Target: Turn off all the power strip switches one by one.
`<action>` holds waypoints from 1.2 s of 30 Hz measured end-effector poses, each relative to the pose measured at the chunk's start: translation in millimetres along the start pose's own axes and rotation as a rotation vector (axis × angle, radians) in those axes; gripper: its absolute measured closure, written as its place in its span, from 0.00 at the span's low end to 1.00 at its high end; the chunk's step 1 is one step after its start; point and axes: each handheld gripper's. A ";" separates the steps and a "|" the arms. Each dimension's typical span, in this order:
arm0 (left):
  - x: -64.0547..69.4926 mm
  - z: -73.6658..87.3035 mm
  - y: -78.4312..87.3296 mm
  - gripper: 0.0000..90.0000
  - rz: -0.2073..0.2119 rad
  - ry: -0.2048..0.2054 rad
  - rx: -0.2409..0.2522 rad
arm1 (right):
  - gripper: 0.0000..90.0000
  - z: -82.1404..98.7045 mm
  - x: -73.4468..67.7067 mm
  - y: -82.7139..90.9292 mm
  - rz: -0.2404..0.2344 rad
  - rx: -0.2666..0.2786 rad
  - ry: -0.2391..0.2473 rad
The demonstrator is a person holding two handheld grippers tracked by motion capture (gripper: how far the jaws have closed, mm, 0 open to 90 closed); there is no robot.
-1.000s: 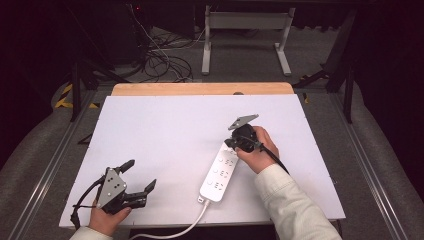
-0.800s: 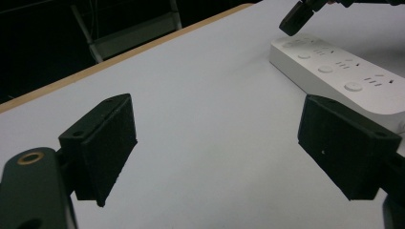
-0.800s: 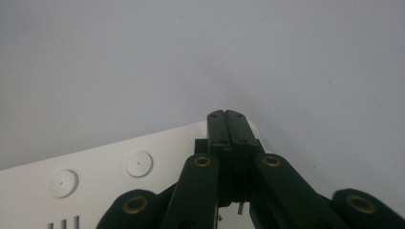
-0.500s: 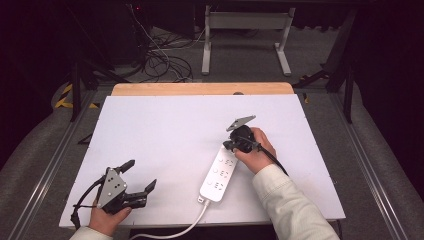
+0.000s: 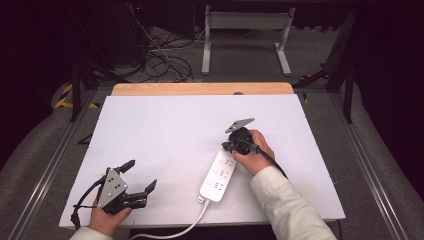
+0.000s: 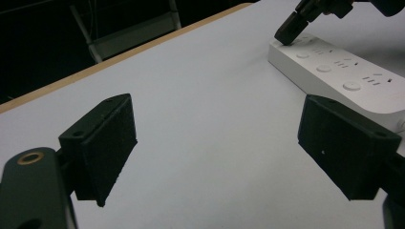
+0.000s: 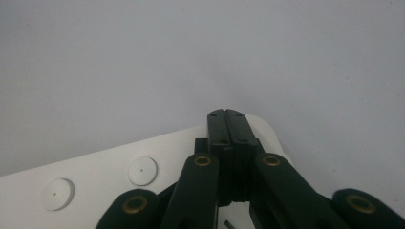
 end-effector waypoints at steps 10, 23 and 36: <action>0.3 -0.1 0.0 0.15 -0.003 -0.003 0.001 | 1.00 -2.4 -4.3 0.3 0.028 -0.018 0.005; -1.4 0.2 1.0 0.15 -0.003 -0.001 0.003 | 1.00 -2.3 -9.1 16.4 0.059 0.090 0.012; 0.1 -0.4 0.1 0.15 -0.001 -0.001 -0.002 | 1.00 6.9 -20.0 44.6 0.048 0.171 0.032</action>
Point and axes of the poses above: each handheld gripper's, and its own axes: y roughly backward along the jaws, z roughly out of its underside, x roughly to its right, and after that the axes turned 15 degrees about -x, right-handed
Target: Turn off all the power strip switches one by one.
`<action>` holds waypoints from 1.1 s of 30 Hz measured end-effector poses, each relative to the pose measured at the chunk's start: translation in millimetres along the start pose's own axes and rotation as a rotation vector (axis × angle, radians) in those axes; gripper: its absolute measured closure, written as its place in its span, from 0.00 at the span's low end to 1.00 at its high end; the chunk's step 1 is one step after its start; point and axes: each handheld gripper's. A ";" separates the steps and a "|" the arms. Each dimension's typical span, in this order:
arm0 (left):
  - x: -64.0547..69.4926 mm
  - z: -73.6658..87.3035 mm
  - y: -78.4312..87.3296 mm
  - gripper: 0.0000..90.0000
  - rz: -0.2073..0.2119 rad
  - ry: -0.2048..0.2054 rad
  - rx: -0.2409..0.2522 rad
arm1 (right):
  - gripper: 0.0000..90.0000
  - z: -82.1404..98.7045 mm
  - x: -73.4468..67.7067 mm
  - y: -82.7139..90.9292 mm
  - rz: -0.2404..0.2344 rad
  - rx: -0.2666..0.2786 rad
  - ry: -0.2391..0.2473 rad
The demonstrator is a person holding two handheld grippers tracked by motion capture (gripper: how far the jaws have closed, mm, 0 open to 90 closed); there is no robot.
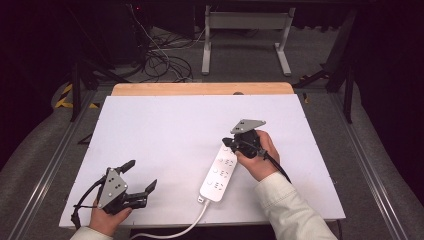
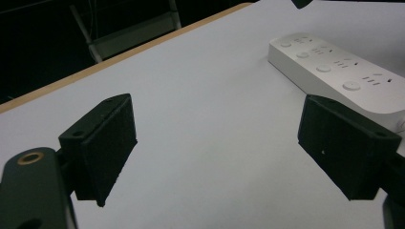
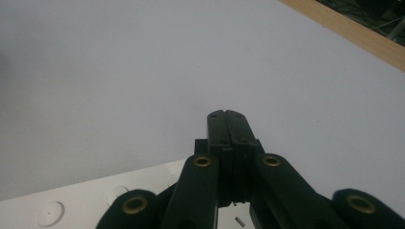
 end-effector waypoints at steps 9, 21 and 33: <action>-0.5 0.1 -0.2 0.15 0.000 0.005 0.001 | 0.97 0.1 -0.3 8.0 -0.002 0.025 0.009; -2.2 0.2 0.0 0.15 -0.009 0.008 -0.005 | 0.55 9.8 -2.4 37.0 -0.029 0.125 0.038; -2.3 0.2 0.1 0.15 -0.009 0.009 -0.004 | 0.32 39.0 -2.4 53.5 -0.092 0.189 -0.007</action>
Point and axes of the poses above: each handheld gripper's, and its own axes: y roughly backward along the jaws, z roughly out of its underside, x roughly to its right, and after that the axes turned 15 degrees about -x, right-handed
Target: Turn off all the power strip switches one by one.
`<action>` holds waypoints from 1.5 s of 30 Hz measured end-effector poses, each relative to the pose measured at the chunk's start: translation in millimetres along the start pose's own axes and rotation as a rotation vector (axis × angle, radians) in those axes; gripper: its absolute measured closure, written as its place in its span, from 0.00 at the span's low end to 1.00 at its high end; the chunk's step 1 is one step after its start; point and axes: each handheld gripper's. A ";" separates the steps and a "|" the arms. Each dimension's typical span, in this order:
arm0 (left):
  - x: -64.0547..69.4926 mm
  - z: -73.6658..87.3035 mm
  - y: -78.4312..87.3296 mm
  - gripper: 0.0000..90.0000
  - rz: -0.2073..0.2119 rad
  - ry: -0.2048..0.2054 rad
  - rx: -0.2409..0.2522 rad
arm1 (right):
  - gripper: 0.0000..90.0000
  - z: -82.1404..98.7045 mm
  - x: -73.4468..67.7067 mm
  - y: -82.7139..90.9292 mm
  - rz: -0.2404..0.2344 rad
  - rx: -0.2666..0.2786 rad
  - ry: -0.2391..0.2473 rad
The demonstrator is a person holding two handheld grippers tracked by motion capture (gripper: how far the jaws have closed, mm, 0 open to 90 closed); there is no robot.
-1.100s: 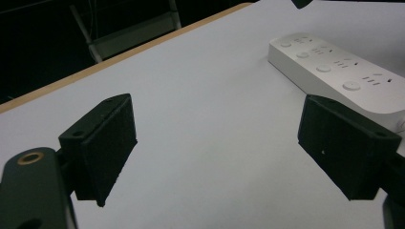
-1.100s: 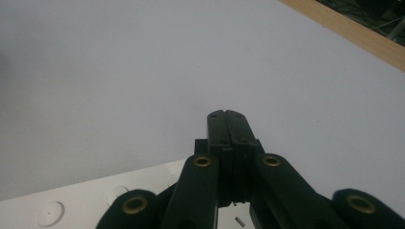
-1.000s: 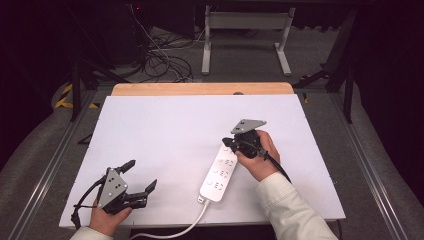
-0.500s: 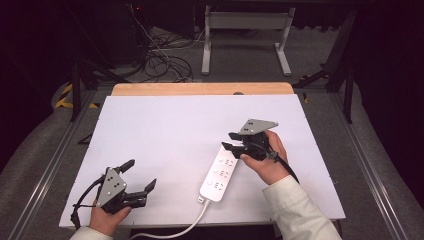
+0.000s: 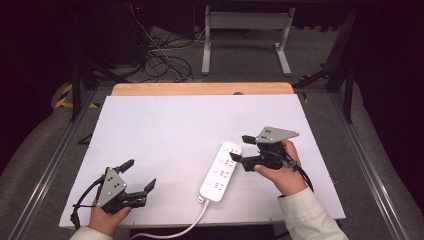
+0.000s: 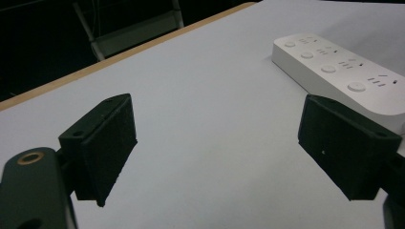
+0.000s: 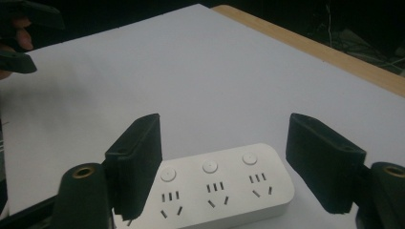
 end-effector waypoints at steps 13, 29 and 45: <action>1.2 -0.1 0.0 0.15 0.004 0.004 0.003 | 0.23 39.2 2.2 20.7 -0.041 0.114 -0.024; 0.6 -0.3 0.9 0.15 -0.001 -0.007 0.005 | 0.23 93.4 11.0 17.3 -0.005 0.154 -0.030; -4.5 4.6 3.8 0.14 0.015 0.017 -0.022 | 0.14 126.3 9.7 2.8 0.027 0.063 -0.043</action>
Point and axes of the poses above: each handheld gripper's, and its own axes: y roughly backward along the jaws, z roughly out of its underside, x roughly to its right, and after that the axes turned 15 degrees about -x, right-handed
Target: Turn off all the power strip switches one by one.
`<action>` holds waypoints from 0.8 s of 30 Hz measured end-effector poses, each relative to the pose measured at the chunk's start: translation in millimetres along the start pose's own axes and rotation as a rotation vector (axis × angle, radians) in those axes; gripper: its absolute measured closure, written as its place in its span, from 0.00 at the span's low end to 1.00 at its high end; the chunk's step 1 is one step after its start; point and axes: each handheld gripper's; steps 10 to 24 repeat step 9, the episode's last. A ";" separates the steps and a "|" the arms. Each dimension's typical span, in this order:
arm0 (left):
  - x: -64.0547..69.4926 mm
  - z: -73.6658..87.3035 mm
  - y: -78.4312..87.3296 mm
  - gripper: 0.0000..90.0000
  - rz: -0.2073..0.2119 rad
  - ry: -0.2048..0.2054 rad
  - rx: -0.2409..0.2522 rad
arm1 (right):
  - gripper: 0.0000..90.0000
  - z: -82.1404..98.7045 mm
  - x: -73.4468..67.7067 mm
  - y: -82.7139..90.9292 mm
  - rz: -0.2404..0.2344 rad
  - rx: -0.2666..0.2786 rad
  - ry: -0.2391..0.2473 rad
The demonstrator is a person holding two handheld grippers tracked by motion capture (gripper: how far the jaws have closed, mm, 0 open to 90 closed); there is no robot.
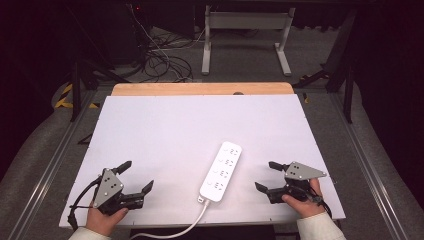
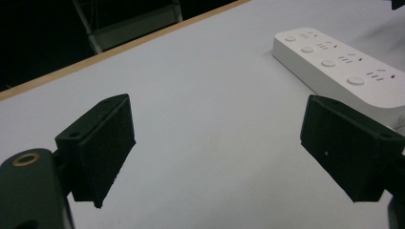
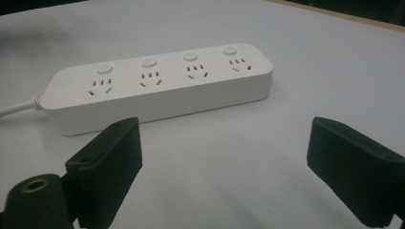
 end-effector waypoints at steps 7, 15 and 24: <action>2.5 1.1 -2.5 0.12 -0.025 -0.038 -0.018 | 0.11 1.7 3.8 -0.9 0.019 -0.016 0.024; 3.6 0.8 -3.9 0.12 -0.022 -0.047 -0.027 | 0.11 0.9 3.5 -0.2 0.023 -0.002 0.030; 3.6 0.8 -3.9 0.12 -0.022 -0.047 -0.027 | 0.11 0.9 3.5 -0.2 0.023 -0.002 0.030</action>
Point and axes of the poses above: each handheld gripper's, and its own axes: y roughly backward along the jaws, z roughly out of its underside, x roughly to its right, and after that the axes turned 15 degrees about -x, right-handed
